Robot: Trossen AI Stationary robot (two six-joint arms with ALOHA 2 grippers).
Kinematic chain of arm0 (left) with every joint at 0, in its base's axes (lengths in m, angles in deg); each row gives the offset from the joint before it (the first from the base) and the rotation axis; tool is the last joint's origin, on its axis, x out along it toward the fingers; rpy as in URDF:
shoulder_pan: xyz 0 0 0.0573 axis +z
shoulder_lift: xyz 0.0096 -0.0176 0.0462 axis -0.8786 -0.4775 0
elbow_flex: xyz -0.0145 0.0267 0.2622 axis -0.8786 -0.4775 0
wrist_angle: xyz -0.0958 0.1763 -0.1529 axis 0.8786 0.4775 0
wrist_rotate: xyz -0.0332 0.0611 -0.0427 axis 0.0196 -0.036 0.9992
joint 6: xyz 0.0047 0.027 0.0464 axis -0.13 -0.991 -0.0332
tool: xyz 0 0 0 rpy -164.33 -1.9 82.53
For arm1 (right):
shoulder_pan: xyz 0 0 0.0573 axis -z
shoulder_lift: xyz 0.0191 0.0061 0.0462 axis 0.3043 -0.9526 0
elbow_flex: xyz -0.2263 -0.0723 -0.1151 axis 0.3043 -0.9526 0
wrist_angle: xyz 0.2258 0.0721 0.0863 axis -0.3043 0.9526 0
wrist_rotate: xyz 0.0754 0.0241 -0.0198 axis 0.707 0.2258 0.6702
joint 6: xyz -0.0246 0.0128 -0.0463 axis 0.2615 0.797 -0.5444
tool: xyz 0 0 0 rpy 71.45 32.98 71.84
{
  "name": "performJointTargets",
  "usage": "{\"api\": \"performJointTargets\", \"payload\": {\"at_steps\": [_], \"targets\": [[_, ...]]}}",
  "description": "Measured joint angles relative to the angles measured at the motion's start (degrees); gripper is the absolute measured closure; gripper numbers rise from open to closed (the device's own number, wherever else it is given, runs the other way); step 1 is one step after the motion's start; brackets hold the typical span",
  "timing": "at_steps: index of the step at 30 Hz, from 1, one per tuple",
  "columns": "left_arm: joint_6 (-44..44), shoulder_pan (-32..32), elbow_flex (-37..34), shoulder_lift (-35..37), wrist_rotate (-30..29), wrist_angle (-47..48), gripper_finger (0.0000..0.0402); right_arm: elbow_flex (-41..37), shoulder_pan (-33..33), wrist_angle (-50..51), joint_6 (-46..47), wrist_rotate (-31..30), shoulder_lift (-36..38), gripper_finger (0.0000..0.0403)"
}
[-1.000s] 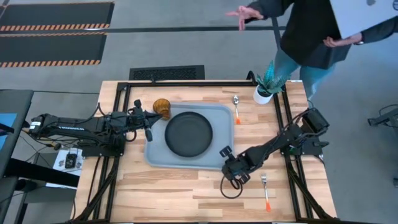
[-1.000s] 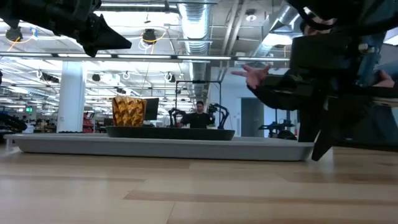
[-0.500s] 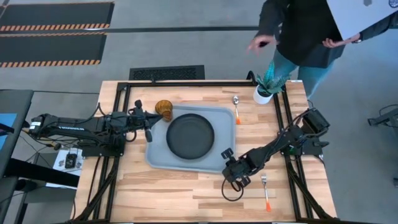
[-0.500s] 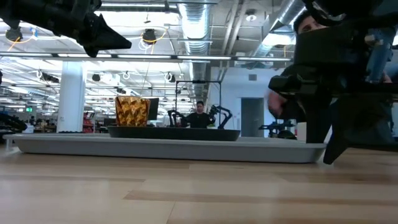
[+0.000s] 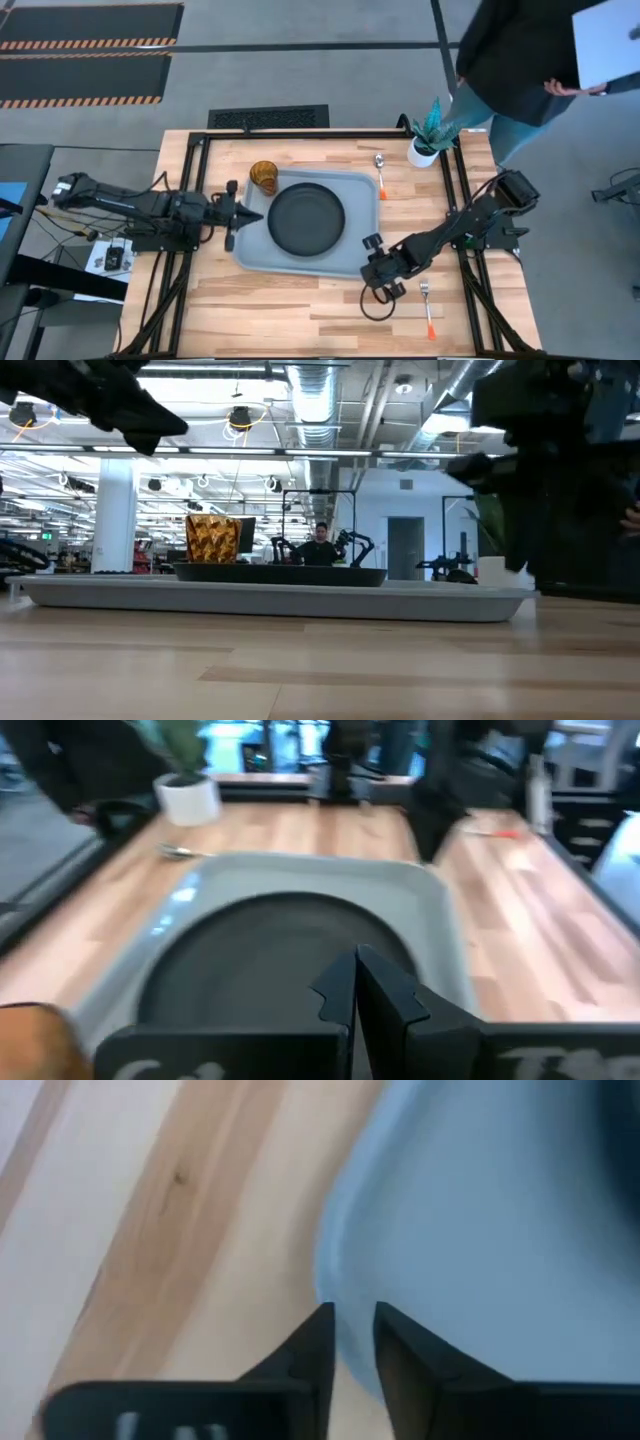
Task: Pick and place plate/cup/fork/spoon on tray
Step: Move the gray serving tray to the middle of the table
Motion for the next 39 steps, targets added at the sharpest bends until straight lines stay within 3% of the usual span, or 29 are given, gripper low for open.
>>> {"api": "performJointTargets", "payload": {"at_steps": [5,10,17,28,39], "targets": [[4.21,-8.95,0.02,-1.89,-2.85,1.99,0.0401,-4.15,-1.53,-5.00,1.41,-3.25,5.85,0.0391],[9.73,-16.82,1.53,-8.22,-4.47,4.78,0.0401,-14.03,-0.33,-18.07,3.72,-4.99,12.61,0.0385],[19.06,-24.06,11.59,-24.02,-7.40,16.45,0.0401,-18.08,0.79,-22.43,3.44,-8.59,20.78,0.0393],[34.60,-27.47,23.13,-47.94,-8.84,35.98,0.0402,-18.01,0.12,-22.36,1.07,-10.86,25.49,0.0398],[34.78,-27.64,27.91,-56.38,-5.01,33.80,0.0401,-18.01,-0.07,-22.47,0.72,-10.95,24.99,0.0396]]}}
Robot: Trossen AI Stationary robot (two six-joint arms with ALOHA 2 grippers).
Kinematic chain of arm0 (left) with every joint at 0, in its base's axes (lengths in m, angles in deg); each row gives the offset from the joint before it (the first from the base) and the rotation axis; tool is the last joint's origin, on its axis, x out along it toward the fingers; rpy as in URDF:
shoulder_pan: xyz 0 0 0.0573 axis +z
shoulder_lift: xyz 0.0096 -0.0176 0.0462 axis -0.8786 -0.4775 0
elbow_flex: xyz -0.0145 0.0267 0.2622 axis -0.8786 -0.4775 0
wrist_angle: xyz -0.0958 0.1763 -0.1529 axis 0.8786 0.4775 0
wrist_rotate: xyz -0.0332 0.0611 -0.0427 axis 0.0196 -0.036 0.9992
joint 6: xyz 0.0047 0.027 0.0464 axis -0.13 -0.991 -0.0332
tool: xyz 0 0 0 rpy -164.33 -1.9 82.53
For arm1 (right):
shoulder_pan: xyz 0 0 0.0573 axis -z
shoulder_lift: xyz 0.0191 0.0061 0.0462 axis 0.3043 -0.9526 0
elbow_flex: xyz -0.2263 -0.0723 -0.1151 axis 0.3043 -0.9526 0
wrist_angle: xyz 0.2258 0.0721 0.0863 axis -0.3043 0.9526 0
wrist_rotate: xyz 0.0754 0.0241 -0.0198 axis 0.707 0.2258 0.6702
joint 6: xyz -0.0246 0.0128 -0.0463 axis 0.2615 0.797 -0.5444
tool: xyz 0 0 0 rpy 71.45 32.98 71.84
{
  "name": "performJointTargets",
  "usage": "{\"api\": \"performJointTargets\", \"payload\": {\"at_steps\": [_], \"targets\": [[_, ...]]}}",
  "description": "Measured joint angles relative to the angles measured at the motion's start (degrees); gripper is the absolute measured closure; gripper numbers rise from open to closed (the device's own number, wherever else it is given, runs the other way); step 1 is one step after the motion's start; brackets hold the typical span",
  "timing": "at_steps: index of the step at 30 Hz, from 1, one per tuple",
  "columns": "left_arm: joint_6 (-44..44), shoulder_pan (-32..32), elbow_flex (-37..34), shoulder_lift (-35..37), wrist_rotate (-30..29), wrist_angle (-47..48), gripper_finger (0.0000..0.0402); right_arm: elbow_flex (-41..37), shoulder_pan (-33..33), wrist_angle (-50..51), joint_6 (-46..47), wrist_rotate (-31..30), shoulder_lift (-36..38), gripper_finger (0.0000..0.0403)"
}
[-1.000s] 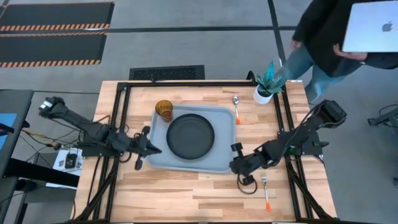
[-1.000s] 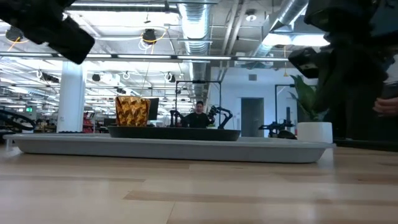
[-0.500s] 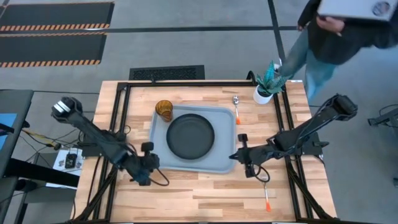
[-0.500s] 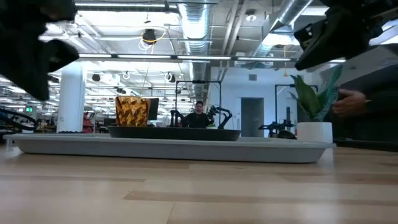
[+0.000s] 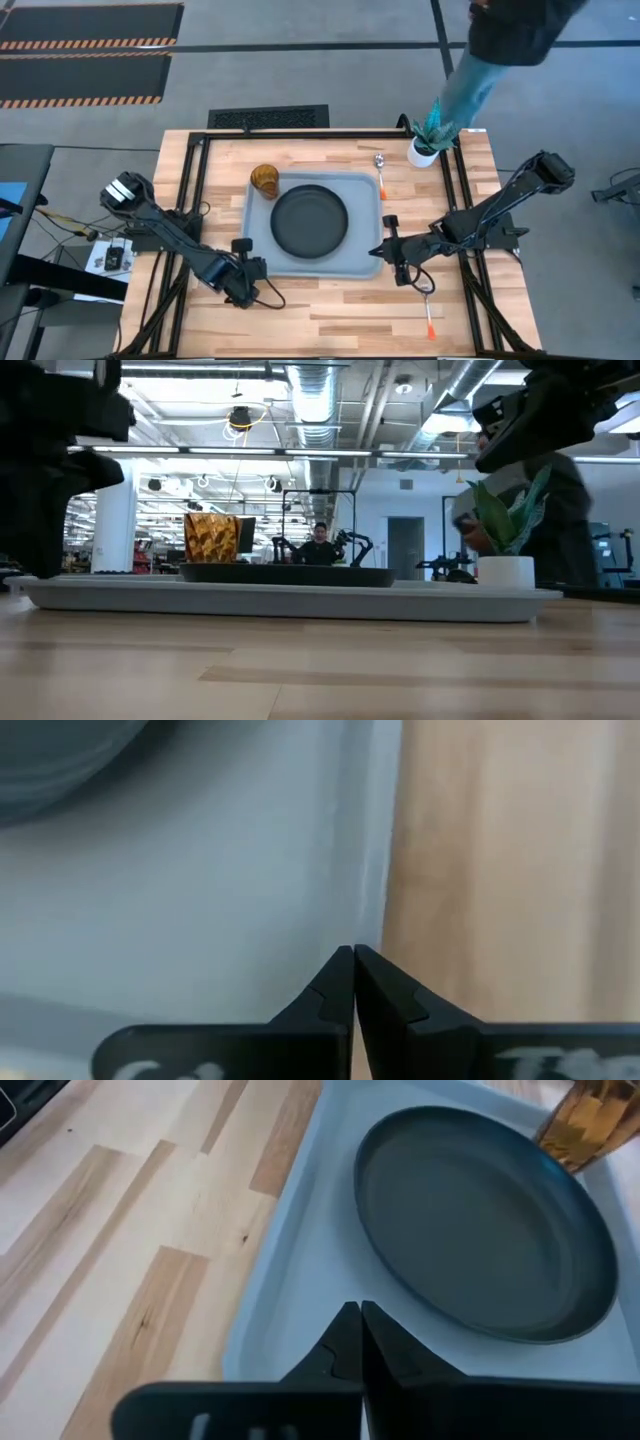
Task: Pick and place plate/cup/fork/spoon on tray
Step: Move the gray serving tray to the middle of the table
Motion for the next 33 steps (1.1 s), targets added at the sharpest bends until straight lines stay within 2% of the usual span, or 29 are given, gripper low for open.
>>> {"api": "performJointTargets", "payload": {"at_steps": [9,13,16,22,25,33], "targets": [[-2.10,-0.07,4.13,-0.02,2.12,-3.57,0.0401,0.02,-0.45,2.24,4.74,1.87,-1.02,0.0392],[1.47,-0.07,4.98,0.72,-1.56,2.68,0.0401,0.02,-0.49,2.34,8.03,3.33,-4.93,0.0396],[4.13,-0.02,4.58,0.58,-1.88,6.47,0.0401,0.04,-0.47,1.81,9.22,4.00,-9.51,0.0397],[3.36,-0.15,1.62,-0.01,1.91,-0.24,0.0401,0.95,-0.39,-0.28,10.64,7.94,-17.31,0.0394],[2.68,-0.40,1.49,-0.01,2.28,-0.57,0.0401,2.31,-0.39,-0.48,10.70,10.54,-20.12,0.0396],[2.12,-0.79,1.49,-0.01,4.69,-5.01,0.0402,4.26,-0.39,1.66,10.64,15.71,-21.63,0.0395]]}}
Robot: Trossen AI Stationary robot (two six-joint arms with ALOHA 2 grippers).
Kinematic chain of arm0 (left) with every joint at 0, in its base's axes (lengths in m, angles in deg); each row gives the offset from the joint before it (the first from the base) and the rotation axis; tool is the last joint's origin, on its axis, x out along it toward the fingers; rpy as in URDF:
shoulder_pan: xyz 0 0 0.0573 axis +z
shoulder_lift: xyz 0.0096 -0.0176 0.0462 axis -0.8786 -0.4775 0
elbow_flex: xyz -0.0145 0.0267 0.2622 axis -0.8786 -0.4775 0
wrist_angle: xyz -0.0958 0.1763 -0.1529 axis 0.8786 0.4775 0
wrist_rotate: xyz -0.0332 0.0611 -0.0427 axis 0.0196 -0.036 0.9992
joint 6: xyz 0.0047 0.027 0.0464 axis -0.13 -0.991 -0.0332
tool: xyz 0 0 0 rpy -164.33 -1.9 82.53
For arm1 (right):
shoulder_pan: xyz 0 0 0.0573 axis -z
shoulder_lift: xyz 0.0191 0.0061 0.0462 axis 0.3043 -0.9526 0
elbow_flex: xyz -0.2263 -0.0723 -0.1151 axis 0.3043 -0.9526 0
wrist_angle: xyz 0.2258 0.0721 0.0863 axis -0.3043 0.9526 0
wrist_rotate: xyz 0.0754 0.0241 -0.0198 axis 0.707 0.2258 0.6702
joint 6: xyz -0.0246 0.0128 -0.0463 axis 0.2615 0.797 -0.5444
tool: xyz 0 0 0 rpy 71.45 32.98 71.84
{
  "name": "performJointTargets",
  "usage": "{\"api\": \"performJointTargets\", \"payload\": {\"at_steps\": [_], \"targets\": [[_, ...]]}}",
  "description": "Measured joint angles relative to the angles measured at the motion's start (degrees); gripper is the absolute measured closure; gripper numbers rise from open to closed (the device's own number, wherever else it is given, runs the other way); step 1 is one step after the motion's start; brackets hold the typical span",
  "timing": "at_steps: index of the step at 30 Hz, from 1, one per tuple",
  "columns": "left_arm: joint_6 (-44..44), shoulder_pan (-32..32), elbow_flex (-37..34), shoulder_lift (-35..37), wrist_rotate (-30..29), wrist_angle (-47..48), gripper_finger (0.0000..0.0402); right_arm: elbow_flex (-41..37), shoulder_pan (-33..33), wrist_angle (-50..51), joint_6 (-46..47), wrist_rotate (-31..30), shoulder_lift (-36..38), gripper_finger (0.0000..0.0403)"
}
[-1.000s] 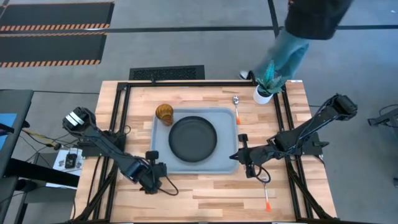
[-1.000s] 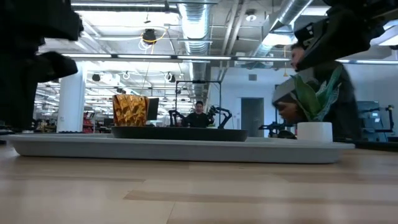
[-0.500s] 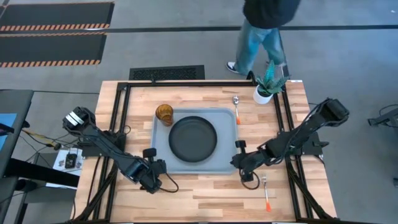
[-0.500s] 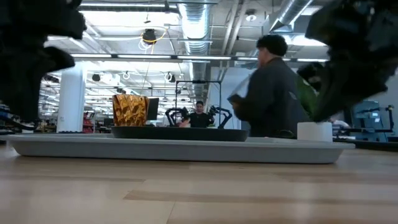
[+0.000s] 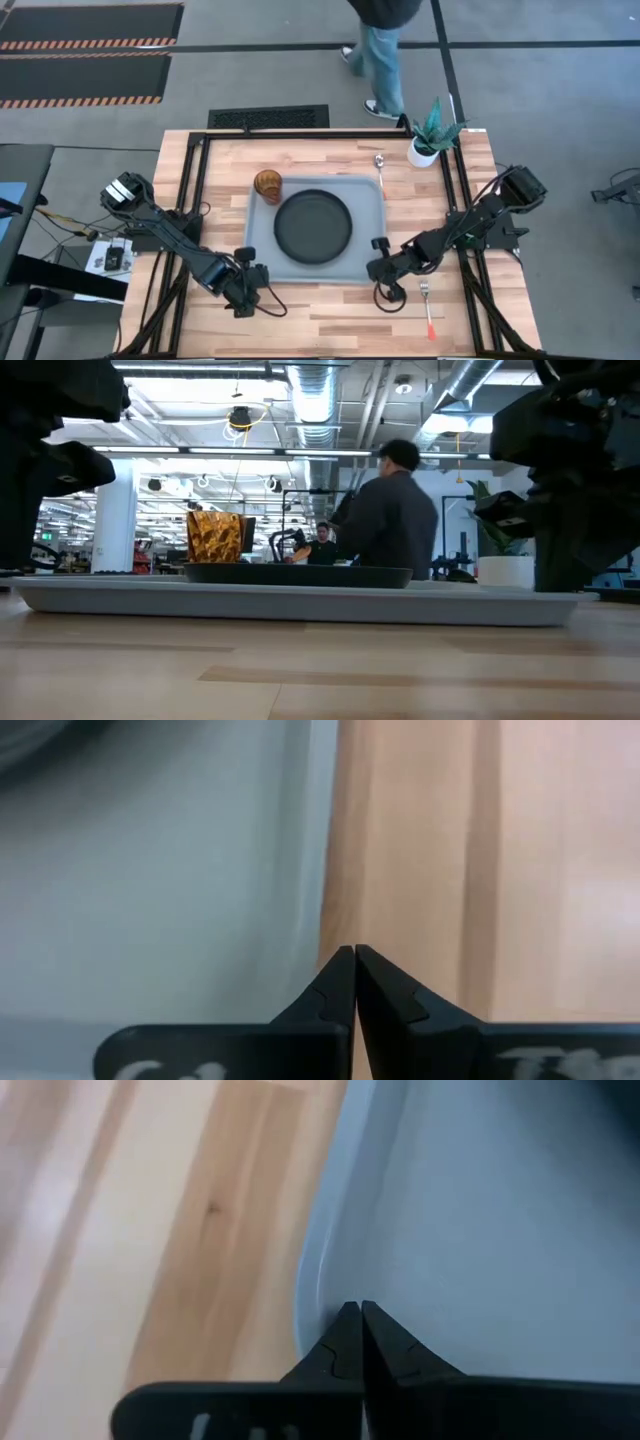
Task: Pick and place plate/cup/fork/spoon on tray
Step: Move the gray serving tray to the middle of the table
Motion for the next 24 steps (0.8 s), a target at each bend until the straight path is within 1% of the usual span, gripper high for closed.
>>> {"api": "performJointTargets", "payload": {"at_steps": [4,8,11,13,14,16,19,24], "targets": [[-0.83,0.02,0.00,0.00,0.59,-2.28,0.0402,0.00,-0.09,1.14,0.00,2.23,1.50,0.0397],[-1.07,0.02,0.04,0.00,0.94,-3.33,0.0402,0.00,-0.09,2.74,0.00,2.76,2.71,0.0397],[-1.25,0.01,1.34,0.00,-2.41,-1.00,0.0402,0.00,-0.09,3.42,-0.02,2.76,3.24,0.0397],[0.29,0.11,2.11,0.13,-5.83,3.12,0.0402,0.00,-0.09,3.33,-0.04,2.74,3.29,0.0397],[1.03,0.32,2.09,0.13,-6.46,4.93,0.0402,0.00,-0.09,3.39,-0.04,2.74,3.29,0.0397],[1.94,0.55,1.57,0.09,-6.53,6.59,0.0402,0.00,-0.09,3.24,-0.10,2.66,3.29,0.0397],[2.03,0.50,-0.14,0.07,-5.27,5.23,0.0402,0.00,-0.09,2.82,-0.15,2.54,3.00,0.0397],[2.06,0.44,-0.35,0.05,-4.70,3.77,0.0402,0.00,-0.08,2.05,-0.22,2.52,2.77,0.0396]]}}
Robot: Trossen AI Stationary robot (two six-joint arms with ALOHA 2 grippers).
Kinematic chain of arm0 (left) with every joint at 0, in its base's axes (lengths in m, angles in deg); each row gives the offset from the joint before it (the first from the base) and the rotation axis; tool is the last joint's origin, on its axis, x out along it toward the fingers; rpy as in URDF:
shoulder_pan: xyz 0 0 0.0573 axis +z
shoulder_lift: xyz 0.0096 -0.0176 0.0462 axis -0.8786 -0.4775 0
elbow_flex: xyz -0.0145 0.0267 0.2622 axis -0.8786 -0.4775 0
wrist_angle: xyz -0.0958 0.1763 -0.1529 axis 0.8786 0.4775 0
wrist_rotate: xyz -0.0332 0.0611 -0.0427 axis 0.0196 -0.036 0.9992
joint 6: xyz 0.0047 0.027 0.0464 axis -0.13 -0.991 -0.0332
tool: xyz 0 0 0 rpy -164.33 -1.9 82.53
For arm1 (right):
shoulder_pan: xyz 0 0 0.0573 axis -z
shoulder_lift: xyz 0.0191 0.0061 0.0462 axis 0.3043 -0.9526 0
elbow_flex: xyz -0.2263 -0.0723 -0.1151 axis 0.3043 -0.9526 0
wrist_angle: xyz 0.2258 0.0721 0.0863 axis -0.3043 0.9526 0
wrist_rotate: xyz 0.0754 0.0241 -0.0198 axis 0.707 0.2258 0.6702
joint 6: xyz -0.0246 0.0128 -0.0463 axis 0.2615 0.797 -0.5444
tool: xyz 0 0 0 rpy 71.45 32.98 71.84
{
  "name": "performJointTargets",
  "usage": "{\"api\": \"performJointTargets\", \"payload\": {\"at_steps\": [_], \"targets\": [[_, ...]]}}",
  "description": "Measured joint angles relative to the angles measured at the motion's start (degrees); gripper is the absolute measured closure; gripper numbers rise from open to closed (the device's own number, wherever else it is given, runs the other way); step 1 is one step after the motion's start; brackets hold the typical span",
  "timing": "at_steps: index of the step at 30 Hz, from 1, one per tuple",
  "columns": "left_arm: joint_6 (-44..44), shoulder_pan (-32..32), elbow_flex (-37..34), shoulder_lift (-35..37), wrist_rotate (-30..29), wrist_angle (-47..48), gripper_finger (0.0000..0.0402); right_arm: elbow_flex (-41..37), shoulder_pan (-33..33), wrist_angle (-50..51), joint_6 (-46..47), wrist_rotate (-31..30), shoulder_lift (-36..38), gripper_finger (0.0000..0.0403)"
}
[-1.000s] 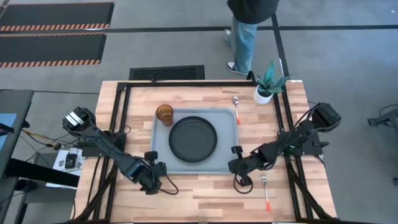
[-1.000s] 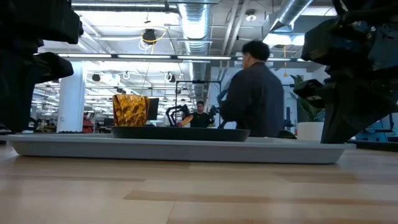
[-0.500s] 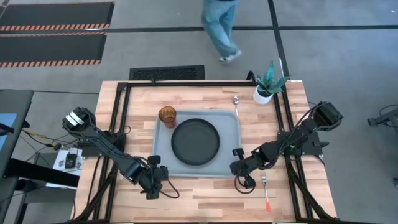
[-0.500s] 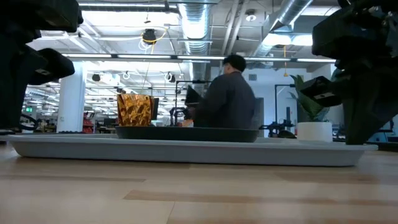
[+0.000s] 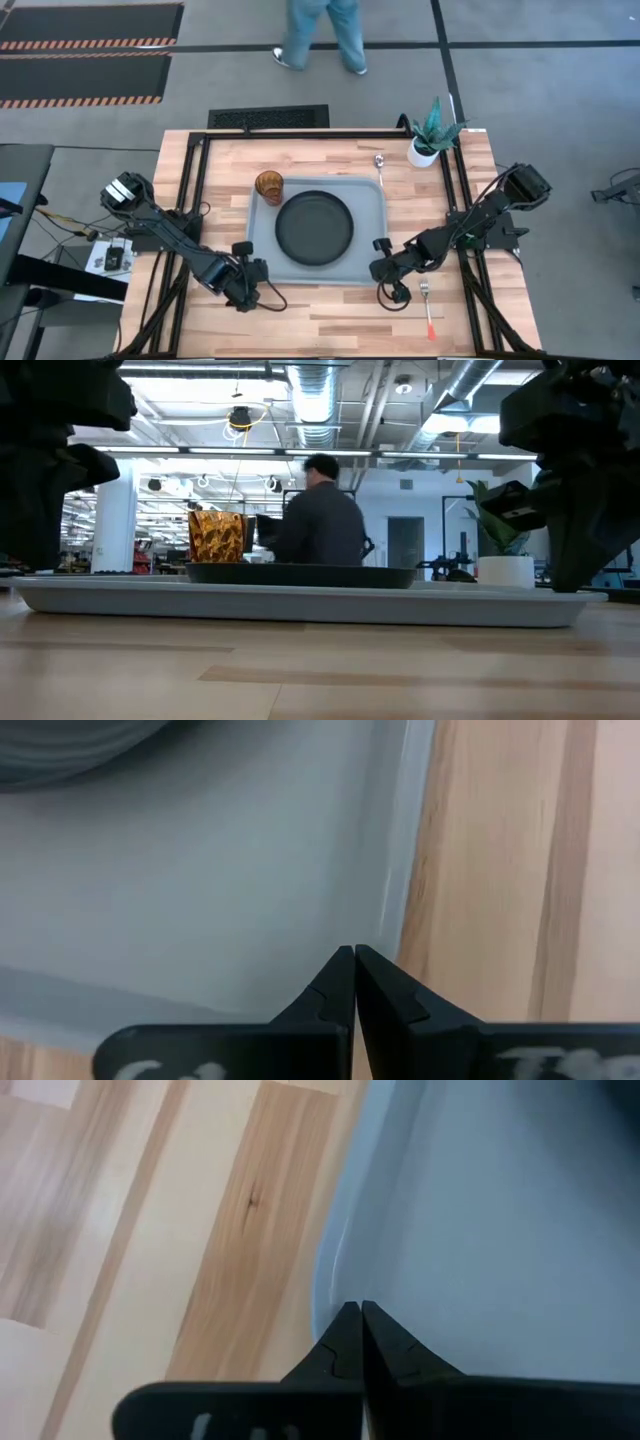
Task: Pick and place plate/cup/fork/spoon on tray
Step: Move the gray serving tray to the middle of the table
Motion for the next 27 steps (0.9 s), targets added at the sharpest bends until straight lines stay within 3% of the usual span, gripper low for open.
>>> {"api": "performJointTargets", "payload": {"at_steps": [10,27], "targets": [[-0.46,0.87,0.00,-4.49,-0.12,-1.19,0.0402,-0.02,0.10,-0.70,-0.41,-0.45,-0.44,0.0396],[-1.60,0.72,2.05,-4.64,4.19,-3.52,0.0402,0.00,-1.10,-0.58,3.30,3.87,-2.01,0.0397]]}}
